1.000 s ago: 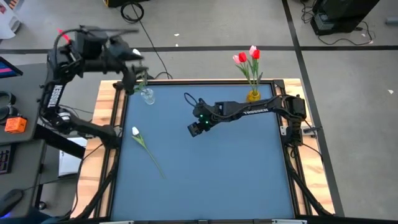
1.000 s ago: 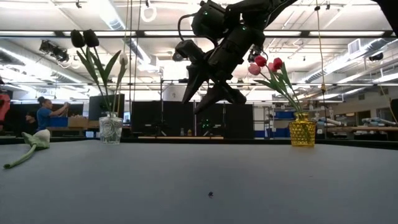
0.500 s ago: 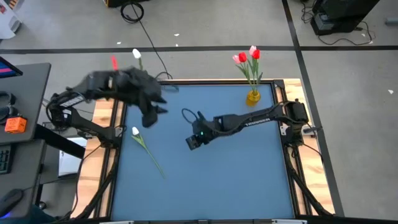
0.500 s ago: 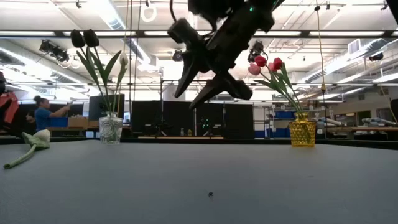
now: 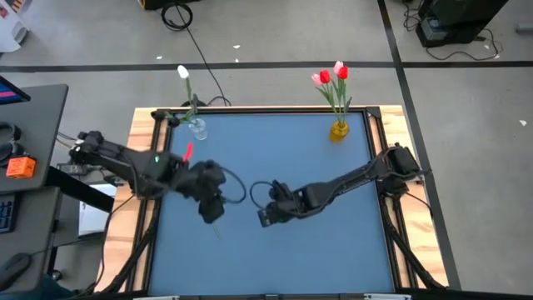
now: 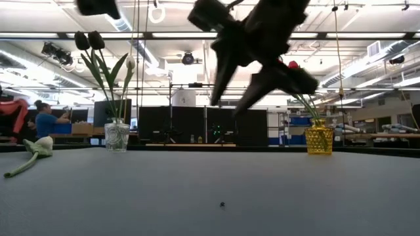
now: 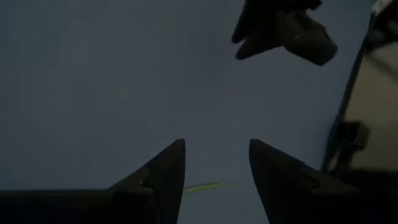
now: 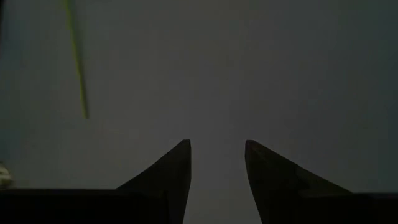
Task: Sort flowers into vase by color
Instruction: Put the white flower into the transparent vase
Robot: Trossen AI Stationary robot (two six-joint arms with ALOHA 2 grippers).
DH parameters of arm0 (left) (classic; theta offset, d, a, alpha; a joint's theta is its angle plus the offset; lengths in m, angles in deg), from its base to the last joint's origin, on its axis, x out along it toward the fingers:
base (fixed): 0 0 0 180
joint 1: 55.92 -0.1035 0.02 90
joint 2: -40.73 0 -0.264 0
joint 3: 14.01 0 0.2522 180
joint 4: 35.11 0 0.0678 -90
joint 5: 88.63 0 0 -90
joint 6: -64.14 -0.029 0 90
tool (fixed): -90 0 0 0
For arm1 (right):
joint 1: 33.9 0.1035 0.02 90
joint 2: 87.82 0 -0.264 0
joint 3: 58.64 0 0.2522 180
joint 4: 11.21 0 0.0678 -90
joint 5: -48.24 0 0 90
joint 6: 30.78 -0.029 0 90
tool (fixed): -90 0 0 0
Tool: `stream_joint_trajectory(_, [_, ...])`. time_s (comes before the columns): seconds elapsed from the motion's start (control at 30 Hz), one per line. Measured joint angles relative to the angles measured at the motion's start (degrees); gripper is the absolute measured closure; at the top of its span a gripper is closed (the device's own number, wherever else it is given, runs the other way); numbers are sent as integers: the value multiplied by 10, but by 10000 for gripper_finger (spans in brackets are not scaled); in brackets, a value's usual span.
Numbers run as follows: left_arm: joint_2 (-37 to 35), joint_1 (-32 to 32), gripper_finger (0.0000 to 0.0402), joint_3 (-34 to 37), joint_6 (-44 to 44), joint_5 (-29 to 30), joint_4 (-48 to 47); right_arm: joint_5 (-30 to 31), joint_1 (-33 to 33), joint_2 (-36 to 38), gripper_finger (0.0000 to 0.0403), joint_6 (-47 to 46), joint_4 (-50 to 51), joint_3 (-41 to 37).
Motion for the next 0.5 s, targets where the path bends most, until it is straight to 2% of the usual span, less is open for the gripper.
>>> stream_joint_trajectory(0.1, [0,51,219,41,139,42,45,-2,11,0,243,-4,36,0])
stream_joint_trajectory(0.2, [0,99,219,80,280,109,84,-6,14,0,243,-6,79,0])
stream_joint_trajectory(0.37, [4,153,219,137,498,211,79,-69,11,0,243,16,146,0])
stream_joint_trajectory(0.5, [6,162,219,203,612,219,76,-101,11,0,243,82,173,0])
